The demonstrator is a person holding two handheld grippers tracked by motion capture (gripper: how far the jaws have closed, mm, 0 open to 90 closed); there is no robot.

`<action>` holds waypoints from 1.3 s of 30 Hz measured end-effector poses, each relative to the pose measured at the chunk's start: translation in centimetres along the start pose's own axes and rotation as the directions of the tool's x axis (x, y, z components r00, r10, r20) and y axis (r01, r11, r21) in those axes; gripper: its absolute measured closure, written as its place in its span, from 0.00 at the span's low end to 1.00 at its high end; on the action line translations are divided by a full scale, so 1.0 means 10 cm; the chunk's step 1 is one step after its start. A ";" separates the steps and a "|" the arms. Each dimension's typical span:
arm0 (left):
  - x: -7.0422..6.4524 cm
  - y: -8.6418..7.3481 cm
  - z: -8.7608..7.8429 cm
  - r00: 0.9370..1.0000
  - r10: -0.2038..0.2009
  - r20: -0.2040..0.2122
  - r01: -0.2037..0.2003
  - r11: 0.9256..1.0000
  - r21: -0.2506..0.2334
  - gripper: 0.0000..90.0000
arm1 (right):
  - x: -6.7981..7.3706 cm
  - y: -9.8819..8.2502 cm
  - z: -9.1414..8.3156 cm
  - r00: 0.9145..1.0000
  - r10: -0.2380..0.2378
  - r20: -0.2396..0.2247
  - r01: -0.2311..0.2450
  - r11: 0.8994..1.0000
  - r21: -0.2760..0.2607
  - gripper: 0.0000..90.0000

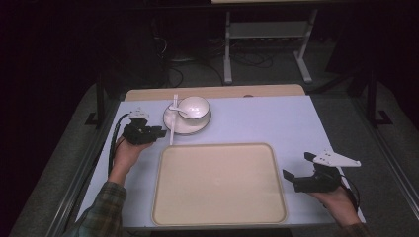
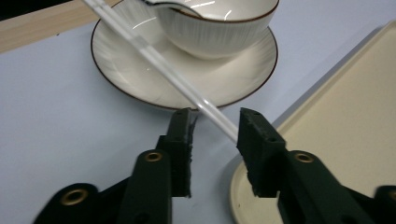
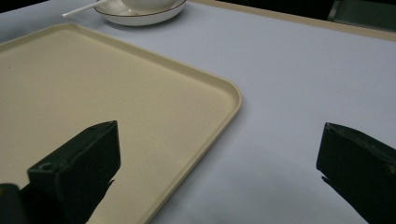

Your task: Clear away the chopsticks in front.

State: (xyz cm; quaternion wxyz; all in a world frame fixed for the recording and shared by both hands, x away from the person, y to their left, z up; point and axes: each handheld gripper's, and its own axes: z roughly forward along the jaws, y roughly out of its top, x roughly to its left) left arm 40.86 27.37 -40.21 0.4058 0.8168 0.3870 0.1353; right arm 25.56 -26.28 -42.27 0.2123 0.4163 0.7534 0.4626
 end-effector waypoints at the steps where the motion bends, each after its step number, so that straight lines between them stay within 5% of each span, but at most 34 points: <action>1: 0.00 0.02 0.01 1.000 0.000 0.006 0.000 1.000 -0.001 0.79 | 0.00 0.00 0.00 1.000 0.000 0.001 0.000 1.000 0.002 0.00; 7: -0.04 0.10 0.12 0.999 -0.010 0.040 0.009 1.000 0.024 1.00 | -0.01 -0.01 0.00 1.000 0.003 0.005 -0.003 1.000 0.008 0.00; 22: -0.28 0.12 0.44 0.996 0.034 0.082 -0.043 0.993 0.110 1.00 | -0.02 -0.01 -0.01 1.000 0.008 0.007 -0.008 1.000 0.005 0.00; 39: -0.21 0.03 0.46 0.999 0.021 0.038 -0.027 0.987 0.160 1.00 | -0.02 -0.02 -0.01 1.000 0.007 0.009 -0.007 1.000 0.009 0.00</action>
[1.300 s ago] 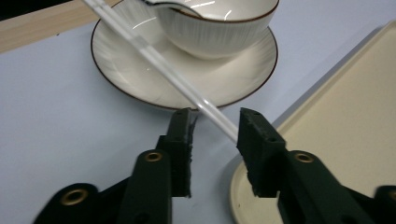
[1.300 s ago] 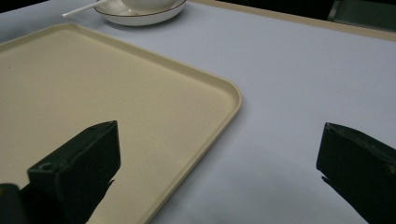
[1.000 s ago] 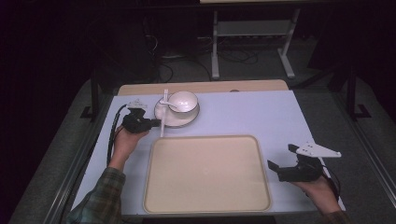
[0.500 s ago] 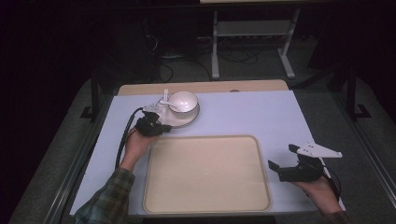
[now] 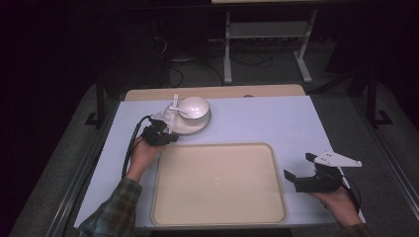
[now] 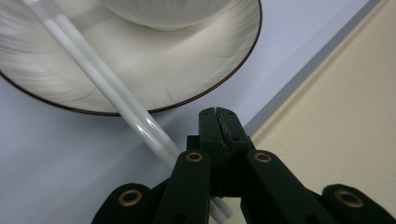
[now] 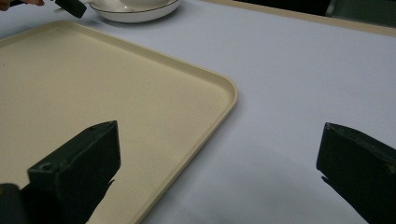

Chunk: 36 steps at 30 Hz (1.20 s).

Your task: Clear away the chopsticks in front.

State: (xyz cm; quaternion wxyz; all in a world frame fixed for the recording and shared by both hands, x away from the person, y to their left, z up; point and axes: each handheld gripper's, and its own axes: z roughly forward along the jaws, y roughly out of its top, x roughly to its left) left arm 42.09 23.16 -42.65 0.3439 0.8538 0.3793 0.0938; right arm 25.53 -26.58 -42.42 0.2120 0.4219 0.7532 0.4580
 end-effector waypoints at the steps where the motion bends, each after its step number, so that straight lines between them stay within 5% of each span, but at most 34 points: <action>1: 0.01 -0.01 -0.01 1.000 -0.004 -0.004 0.004 1.000 -0.001 1.00 | 0.00 0.00 0.00 1.000 0.000 0.000 0.000 1.000 0.000 0.00; 19: 0.24 -0.13 -0.16 0.996 -0.072 -0.060 0.071 0.997 -0.018 1.00 | 0.00 0.00 0.00 1.000 0.002 -0.001 -0.002 1.000 0.001 0.00; 36: 0.38 -0.03 -0.43 0.992 -0.125 -0.023 0.122 0.988 -0.089 1.00 | -0.01 0.00 -0.01 1.000 0.005 -0.004 -0.005 1.000 -0.001 0.00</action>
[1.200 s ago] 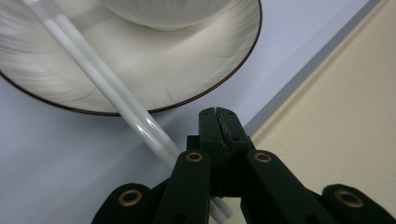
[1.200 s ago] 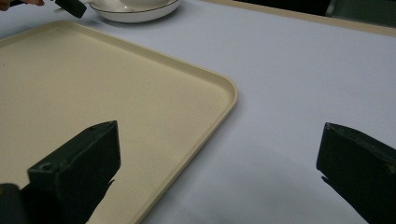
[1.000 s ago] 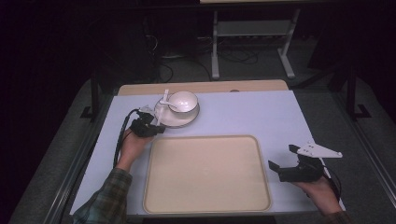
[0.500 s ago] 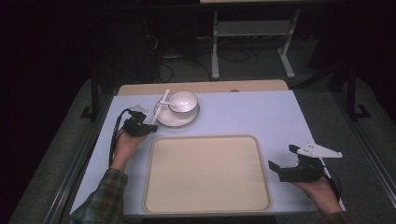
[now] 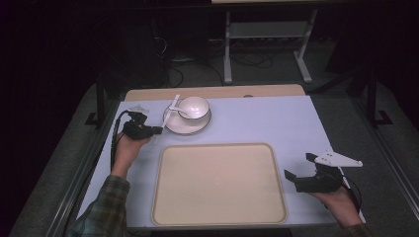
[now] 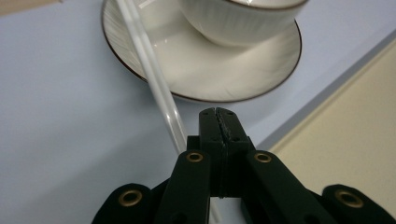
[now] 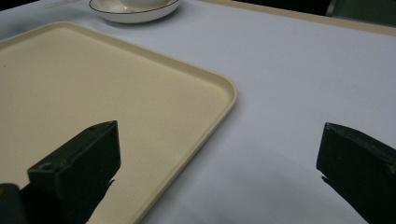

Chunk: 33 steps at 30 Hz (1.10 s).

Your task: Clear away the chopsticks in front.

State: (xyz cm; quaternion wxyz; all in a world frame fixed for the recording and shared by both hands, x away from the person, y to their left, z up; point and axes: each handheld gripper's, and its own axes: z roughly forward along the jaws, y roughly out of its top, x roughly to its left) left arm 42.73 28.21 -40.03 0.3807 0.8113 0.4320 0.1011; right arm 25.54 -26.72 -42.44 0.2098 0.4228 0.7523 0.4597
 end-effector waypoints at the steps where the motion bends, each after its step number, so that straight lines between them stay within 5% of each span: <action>1: 0.02 0.03 0.00 1.000 0.002 -0.006 -0.002 1.000 0.002 1.00 | 0.00 0.00 0.00 1.000 0.001 0.001 -0.001 1.000 0.001 0.00; 16: 0.33 0.52 0.25 0.997 -0.004 -0.078 0.003 1.000 -0.005 1.00 | -0.03 -0.01 -0.01 1.000 0.010 0.010 -0.010 1.000 0.002 0.00; 23: 0.44 0.58 0.46 0.995 -0.006 -0.097 0.003 1.000 -0.029 1.00 | -0.04 -0.02 0.00 1.000 0.015 0.009 -0.015 1.000 0.003 0.00; 33: 0.49 0.61 0.68 0.994 -0.011 -0.113 0.012 1.000 0.005 1.00 | -0.04 -0.02 0.00 1.000 0.018 0.005 -0.018 1.000 0.001 0.00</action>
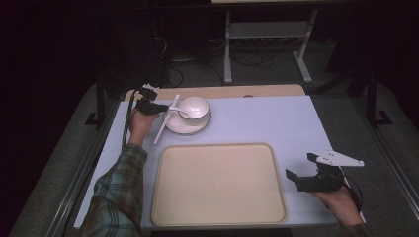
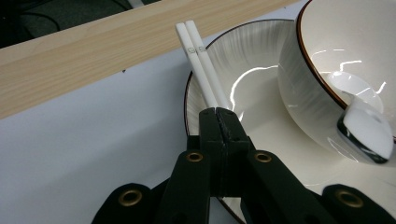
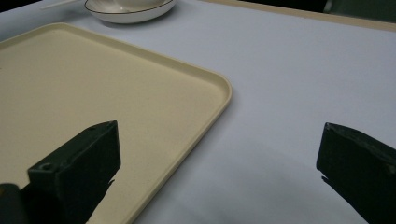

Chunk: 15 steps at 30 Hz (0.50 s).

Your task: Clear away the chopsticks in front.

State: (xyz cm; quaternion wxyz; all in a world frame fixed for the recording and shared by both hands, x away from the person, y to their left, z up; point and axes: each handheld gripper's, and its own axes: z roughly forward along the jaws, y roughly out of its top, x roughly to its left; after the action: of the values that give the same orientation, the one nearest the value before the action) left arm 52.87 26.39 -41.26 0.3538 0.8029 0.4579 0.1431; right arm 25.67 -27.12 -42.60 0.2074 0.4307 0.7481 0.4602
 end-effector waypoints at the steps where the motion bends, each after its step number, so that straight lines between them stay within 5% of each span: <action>1: 0.00 0.01 0.02 1.000 0.004 -0.006 -0.004 1.000 0.002 1.00 | 0.00 0.00 0.00 1.000 0.000 0.000 0.000 1.000 0.000 0.00; 15: 0.00 -0.04 0.17 1.000 -0.022 0.016 0.022 1.000 0.009 1.00 | 0.00 0.00 0.00 1.000 0.006 -0.001 -0.006 1.000 -0.002 0.00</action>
State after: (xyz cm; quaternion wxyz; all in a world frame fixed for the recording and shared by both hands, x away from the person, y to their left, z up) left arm 53.61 25.79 -42.72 0.3554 0.8005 0.4644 0.1308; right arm 25.67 -27.07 -42.59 0.2060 0.4326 0.7466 0.4615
